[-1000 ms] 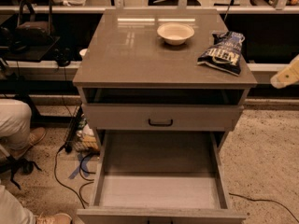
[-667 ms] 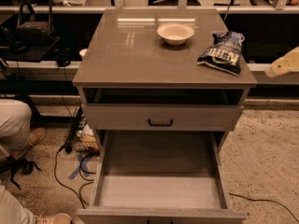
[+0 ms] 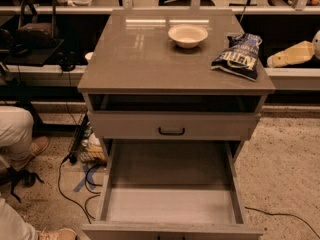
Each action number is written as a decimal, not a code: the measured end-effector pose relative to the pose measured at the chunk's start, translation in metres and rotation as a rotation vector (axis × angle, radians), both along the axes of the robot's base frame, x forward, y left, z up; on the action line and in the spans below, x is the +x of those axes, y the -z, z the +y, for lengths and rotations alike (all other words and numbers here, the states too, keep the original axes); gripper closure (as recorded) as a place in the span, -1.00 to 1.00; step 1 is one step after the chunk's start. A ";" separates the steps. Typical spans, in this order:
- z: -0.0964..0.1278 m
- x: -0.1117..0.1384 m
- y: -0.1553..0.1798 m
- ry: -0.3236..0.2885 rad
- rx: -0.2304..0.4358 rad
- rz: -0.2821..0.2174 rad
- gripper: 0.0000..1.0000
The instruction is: Place blue chip bag into middle drawer
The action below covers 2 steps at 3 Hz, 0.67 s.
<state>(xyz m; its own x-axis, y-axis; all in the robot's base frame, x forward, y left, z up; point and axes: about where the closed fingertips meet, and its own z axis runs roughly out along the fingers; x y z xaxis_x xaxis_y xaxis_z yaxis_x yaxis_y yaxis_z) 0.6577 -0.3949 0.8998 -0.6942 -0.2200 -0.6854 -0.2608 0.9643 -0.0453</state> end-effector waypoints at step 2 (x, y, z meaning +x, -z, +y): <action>0.050 0.064 0.020 -0.080 0.076 -0.016 -1.00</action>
Offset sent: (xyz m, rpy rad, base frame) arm 0.0993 0.0803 -0.0275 0.1151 -0.0101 0.1428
